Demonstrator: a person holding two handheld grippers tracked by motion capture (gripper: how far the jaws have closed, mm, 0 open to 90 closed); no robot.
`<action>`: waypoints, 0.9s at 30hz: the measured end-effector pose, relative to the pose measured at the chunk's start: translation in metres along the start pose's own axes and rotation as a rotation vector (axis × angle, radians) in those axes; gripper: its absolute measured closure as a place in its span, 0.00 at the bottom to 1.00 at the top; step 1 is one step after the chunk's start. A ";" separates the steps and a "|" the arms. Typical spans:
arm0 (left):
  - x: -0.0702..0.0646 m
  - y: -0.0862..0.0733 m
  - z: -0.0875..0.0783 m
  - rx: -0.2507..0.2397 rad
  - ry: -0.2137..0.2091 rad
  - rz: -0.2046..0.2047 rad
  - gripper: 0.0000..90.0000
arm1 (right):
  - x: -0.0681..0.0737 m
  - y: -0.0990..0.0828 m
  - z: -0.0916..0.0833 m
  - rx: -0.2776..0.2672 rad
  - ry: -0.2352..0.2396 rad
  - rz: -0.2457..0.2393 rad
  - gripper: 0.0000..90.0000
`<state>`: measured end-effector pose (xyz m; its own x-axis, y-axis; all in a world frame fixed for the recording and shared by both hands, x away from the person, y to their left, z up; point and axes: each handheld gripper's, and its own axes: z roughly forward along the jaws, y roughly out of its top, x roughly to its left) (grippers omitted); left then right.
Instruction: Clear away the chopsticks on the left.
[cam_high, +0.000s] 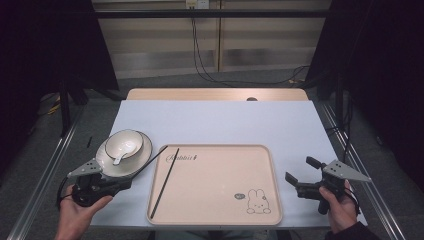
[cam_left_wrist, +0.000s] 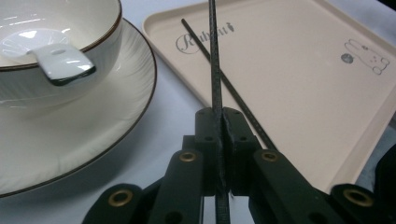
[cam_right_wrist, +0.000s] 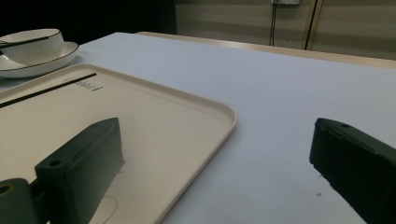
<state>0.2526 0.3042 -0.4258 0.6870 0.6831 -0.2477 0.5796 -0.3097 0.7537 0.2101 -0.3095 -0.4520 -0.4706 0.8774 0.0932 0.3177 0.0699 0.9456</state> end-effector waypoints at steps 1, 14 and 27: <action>-0.004 0.000 0.000 -0.010 0.005 -0.005 0.95 | 0.000 0.000 0.000 0.001 0.000 0.000 0.03; -0.052 0.009 0.001 -0.052 0.056 -0.075 0.95 | 0.000 0.000 0.001 0.005 0.004 -0.005 0.03; -0.060 0.014 0.044 -0.037 0.078 -0.187 0.95 | 0.001 0.000 0.001 0.007 0.004 -0.004 0.03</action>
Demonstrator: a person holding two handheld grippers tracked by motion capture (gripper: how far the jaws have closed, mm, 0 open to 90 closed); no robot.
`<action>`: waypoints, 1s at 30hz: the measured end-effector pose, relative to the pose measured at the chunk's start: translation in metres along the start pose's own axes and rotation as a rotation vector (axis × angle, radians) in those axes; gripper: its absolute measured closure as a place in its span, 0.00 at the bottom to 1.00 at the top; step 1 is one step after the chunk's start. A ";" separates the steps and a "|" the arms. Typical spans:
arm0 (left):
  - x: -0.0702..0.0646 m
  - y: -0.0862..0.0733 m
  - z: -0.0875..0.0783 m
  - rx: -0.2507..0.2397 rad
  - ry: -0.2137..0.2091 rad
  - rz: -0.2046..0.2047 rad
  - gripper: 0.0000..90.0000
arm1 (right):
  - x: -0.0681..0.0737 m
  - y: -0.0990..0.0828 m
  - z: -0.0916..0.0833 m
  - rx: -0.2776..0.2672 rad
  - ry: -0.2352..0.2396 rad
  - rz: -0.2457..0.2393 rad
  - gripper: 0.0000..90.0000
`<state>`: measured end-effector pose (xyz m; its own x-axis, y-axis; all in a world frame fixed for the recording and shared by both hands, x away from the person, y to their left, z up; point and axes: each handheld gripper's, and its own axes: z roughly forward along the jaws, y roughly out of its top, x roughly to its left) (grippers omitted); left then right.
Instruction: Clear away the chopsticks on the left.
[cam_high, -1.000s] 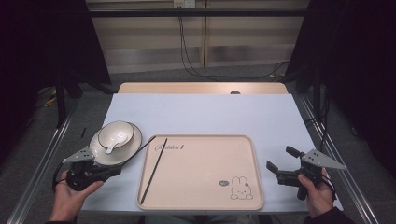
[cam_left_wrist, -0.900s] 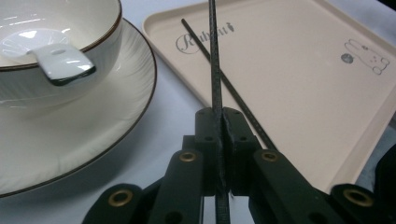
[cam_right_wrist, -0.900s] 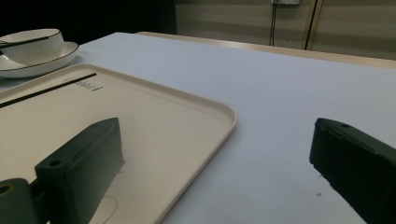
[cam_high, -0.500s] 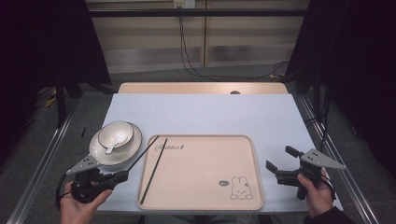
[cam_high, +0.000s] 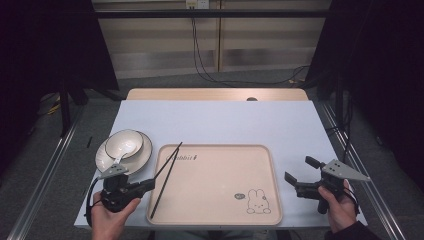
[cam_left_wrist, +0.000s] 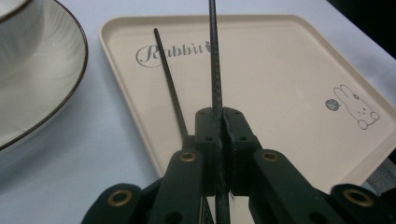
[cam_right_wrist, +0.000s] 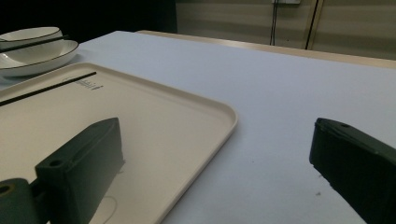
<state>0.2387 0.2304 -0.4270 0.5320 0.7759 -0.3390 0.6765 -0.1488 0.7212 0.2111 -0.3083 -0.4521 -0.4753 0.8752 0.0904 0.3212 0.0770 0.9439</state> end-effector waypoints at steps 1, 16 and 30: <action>-0.001 0.001 0.003 0.006 0.006 -0.002 0.95 | 0.000 0.000 0.000 0.000 0.000 0.000 0.03; -0.021 0.002 0.043 0.057 0.089 -0.073 0.95 | 0.000 0.000 0.000 -0.001 0.006 -0.005 0.03; -0.019 -0.005 0.057 0.120 0.180 -0.124 0.95 | 0.001 0.000 -0.001 0.000 0.006 0.000 0.03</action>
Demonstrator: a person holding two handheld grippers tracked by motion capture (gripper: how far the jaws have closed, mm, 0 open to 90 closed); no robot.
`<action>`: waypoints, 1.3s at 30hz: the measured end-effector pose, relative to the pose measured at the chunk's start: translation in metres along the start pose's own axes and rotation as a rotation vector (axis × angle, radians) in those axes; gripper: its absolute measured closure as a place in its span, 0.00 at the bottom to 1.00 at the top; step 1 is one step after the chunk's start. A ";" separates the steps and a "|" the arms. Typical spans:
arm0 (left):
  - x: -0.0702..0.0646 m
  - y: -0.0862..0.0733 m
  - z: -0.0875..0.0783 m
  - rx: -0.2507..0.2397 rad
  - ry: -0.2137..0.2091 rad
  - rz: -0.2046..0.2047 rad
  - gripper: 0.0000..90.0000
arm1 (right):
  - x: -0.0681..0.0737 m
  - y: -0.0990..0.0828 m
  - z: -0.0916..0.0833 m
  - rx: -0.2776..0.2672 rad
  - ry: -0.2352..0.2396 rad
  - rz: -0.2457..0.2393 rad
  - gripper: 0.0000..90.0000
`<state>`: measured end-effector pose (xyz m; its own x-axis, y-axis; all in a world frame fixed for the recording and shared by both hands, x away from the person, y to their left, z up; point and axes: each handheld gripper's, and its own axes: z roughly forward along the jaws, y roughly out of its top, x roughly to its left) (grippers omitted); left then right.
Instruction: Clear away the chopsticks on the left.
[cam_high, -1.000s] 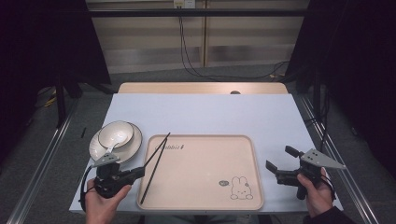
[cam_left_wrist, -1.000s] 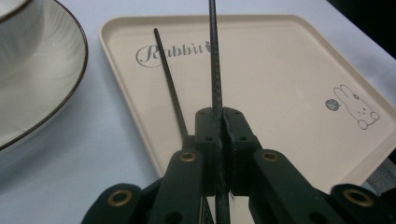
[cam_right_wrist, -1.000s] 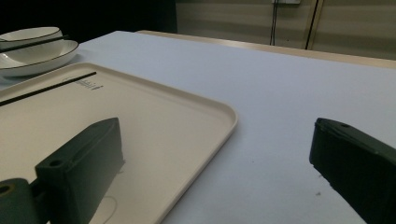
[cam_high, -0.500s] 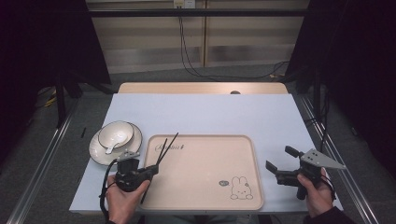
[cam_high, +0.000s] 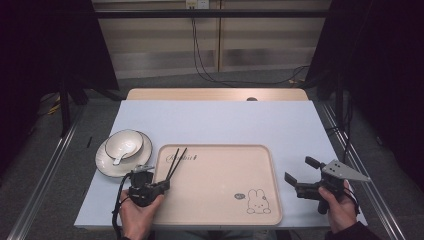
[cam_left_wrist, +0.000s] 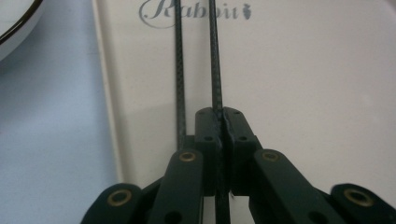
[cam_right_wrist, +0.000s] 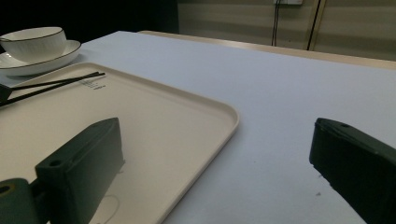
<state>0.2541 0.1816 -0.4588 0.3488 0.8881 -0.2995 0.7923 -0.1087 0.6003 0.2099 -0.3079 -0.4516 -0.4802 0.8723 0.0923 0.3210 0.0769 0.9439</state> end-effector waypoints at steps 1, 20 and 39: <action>0.000 -0.001 0.001 0.004 0.006 -0.002 0.95 | 0.000 0.000 0.000 0.000 0.000 0.000 0.03; 0.000 -0.001 0.007 0.024 0.013 0.006 0.91 | 0.000 0.000 0.001 0.000 0.004 -0.009 0.03; 0.004 0.006 -0.016 -0.153 -0.125 0.117 0.51 | 0.000 0.000 0.001 -0.002 0.004 -0.005 0.03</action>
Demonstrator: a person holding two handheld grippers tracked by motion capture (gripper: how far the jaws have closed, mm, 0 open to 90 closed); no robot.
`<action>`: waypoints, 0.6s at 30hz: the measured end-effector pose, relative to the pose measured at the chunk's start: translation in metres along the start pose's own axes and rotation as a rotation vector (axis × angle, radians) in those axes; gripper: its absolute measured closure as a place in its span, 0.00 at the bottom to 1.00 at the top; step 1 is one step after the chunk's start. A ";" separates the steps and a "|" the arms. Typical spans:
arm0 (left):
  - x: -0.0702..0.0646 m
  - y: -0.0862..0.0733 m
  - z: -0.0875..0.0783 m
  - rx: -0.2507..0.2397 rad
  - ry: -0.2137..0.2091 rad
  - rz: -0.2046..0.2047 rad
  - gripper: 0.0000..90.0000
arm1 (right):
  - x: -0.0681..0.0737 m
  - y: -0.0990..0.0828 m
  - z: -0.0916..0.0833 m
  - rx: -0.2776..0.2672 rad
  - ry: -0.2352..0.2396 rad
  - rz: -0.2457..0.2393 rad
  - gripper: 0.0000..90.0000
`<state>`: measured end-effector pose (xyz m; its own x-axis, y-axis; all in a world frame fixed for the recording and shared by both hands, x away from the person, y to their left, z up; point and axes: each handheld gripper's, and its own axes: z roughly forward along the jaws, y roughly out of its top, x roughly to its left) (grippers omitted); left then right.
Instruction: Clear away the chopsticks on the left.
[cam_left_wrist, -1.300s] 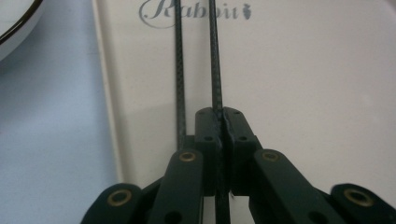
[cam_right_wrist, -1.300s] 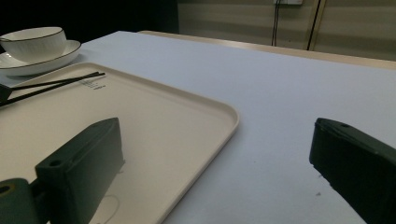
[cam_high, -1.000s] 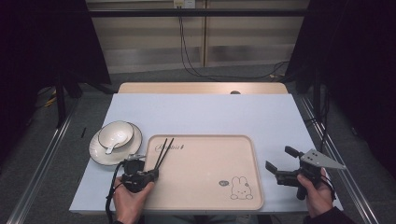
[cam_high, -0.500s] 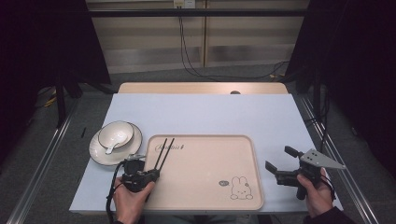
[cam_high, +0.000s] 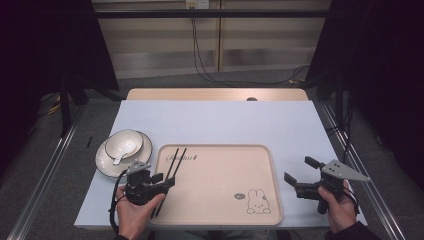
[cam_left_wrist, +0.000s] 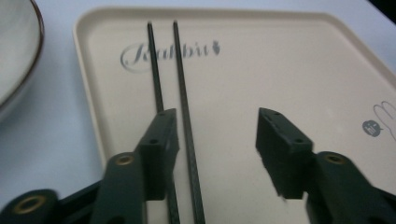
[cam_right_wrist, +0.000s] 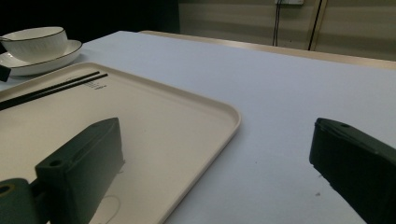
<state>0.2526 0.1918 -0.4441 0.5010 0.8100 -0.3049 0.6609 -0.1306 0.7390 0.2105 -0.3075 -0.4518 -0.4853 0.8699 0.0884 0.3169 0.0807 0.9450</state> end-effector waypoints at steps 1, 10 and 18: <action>0.001 0.001 -0.003 -0.027 -0.006 0.011 0.48 | 0.000 0.000 0.000 0.001 0.001 -0.001 0.03; 0.013 -0.001 -0.030 -0.149 -0.010 0.169 0.21 | 0.000 0.000 0.000 0.001 -0.004 0.000 0.03; 0.036 -0.009 -0.058 -0.266 0.021 0.203 0.07 | 0.000 0.000 0.000 0.000 -0.006 0.001 0.03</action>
<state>0.2320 0.2558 -0.4270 0.5940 0.7947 -0.1248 0.3783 -0.1390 0.9152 0.2102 -0.3077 -0.4519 -0.4800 0.8728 0.0879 0.3174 0.0793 0.9450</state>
